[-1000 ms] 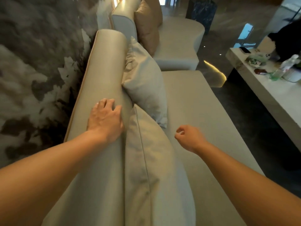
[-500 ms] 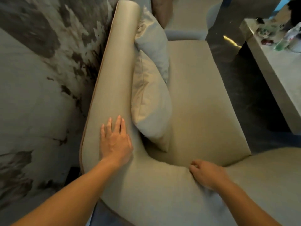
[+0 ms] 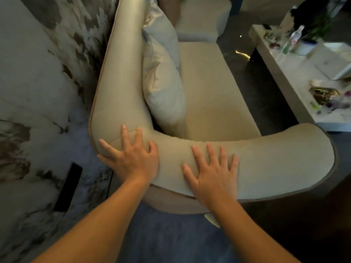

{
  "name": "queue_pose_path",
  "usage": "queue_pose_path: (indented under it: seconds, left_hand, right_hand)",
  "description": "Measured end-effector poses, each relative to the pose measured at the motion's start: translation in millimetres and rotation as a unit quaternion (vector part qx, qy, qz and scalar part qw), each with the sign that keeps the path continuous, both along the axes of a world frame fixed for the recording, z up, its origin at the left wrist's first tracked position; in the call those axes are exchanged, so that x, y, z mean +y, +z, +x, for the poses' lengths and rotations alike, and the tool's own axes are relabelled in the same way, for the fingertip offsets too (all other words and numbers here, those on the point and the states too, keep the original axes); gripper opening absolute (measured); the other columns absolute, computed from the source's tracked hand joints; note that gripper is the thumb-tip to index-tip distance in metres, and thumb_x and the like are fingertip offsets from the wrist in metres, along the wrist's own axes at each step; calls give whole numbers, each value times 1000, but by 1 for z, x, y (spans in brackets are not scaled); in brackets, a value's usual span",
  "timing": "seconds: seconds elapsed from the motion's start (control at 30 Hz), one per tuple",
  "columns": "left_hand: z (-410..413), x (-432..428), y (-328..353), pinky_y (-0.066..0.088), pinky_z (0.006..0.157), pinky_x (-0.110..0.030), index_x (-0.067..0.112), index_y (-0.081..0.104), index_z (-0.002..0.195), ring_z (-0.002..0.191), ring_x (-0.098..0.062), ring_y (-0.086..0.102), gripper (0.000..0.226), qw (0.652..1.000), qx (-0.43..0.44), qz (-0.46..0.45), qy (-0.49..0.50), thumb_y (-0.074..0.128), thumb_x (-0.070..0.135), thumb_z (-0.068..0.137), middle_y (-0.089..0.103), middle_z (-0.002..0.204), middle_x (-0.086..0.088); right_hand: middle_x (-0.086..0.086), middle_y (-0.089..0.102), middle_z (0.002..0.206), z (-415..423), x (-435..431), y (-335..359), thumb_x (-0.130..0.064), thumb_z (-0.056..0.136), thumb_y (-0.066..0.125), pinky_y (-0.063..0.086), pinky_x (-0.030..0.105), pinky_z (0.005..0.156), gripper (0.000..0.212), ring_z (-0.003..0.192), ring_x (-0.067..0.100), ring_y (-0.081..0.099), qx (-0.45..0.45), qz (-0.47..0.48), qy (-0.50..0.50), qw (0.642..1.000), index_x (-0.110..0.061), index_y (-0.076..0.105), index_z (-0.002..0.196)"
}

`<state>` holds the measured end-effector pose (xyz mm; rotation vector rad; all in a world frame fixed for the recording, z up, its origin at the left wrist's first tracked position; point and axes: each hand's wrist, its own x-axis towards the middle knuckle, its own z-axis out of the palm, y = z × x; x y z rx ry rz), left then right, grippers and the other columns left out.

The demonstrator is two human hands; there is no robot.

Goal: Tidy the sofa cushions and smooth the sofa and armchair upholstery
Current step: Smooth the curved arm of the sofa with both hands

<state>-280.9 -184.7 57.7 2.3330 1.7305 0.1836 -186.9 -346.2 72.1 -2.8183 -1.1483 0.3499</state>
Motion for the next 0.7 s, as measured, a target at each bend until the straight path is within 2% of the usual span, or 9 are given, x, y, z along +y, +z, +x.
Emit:
queue_pose_path:
  seconds: [0.17,0.3,0.37,0.43,0.53,0.7]
  left_hand:
    - [4,9,-14,-2,109,-70,46,44,140,142,-48,-2,63,999,-21,40,11,28,62,81,22,161,9]
    - [0,6,-12,-3,111,-68,45,46,138,144,-45,-3,61,997,-59,45,18,29,60,82,24,160,11]
    - [-1,2,-9,-3,109,-71,44,46,139,144,-44,-3,59,995,-84,48,33,29,57,84,25,160,11]
    - [-1,-1,-9,3,105,-75,43,44,140,143,-46,-4,59,993,-99,40,48,29,56,85,24,160,12]
    - [-1,2,-12,26,101,-68,42,47,138,141,-49,-2,59,990,-124,43,48,32,57,83,25,159,13]
    - [1,6,-13,30,99,-66,42,49,137,142,-47,0,58,989,-131,44,57,35,58,83,27,158,13]
  right_hand:
    - [2,29,160,3,5,-13,-77,85,10,10,64,116,74,148,35,16,-61,45,-10,997,-44,22,150]
    - [1,37,156,-2,0,-13,-75,85,13,17,61,116,74,146,32,23,-79,80,0,994,-40,30,148]
    - [1,45,151,-6,-4,-10,-73,86,19,25,57,113,73,141,30,31,-106,100,12,989,-36,39,145]
    - [3,58,138,-12,-9,-13,-69,86,30,36,52,106,70,130,30,45,-133,132,45,981,-27,54,137]
    - [9,68,123,-16,-13,-23,-65,82,45,48,48,96,69,114,34,58,-166,179,84,966,-15,67,124]
    - [11,71,118,-12,-10,-23,-61,77,53,53,50,91,69,108,39,61,-182,187,104,960,-9,71,119]
